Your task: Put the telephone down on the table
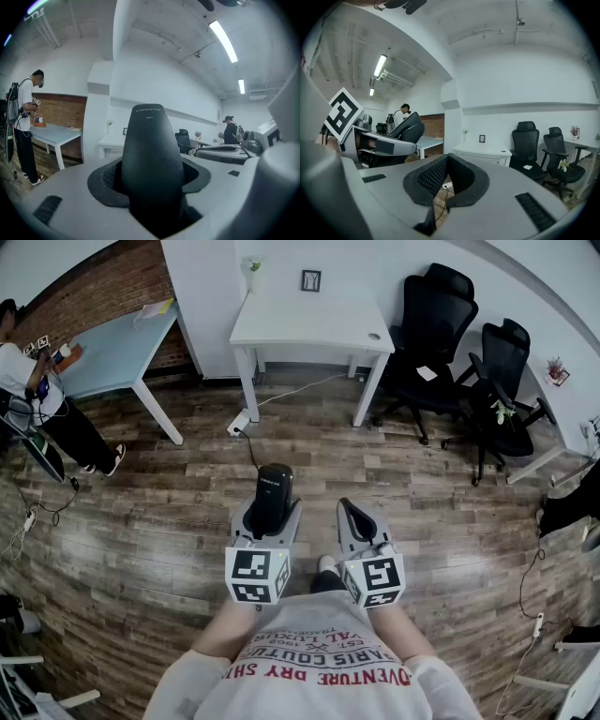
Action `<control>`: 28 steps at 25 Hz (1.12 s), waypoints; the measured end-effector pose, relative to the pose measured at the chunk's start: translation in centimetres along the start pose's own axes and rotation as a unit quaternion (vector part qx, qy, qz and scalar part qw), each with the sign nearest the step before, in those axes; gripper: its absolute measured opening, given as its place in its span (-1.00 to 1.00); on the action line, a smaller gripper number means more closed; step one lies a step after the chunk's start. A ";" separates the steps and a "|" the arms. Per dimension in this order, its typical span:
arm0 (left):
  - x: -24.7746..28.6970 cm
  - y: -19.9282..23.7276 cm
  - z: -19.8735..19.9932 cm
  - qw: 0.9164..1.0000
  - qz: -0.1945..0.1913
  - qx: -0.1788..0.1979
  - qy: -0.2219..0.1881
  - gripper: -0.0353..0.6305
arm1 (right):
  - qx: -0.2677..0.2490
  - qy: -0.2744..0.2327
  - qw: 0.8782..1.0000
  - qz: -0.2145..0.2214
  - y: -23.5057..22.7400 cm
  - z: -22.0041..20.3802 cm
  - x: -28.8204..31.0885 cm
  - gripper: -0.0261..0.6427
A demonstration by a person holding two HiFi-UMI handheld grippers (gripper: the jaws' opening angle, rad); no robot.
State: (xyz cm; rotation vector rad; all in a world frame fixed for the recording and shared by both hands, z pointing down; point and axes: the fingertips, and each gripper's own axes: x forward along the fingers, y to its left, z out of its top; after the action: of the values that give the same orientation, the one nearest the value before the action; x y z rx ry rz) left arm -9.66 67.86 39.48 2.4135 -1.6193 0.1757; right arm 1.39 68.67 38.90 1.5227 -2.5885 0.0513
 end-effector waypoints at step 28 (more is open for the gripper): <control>13.1 -1.8 4.4 0.999 0.038 -0.011 -0.003 -0.04 | 0.023 -0.006 0.999 0.047 -12.1 1.6 8.0 -0.85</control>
State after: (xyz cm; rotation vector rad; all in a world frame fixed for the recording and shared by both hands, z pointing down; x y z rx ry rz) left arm -3.10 55.67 37.94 2.3408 -1.7089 0.1626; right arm 7.92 55.64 37.97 1.4187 -2.6842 0.1124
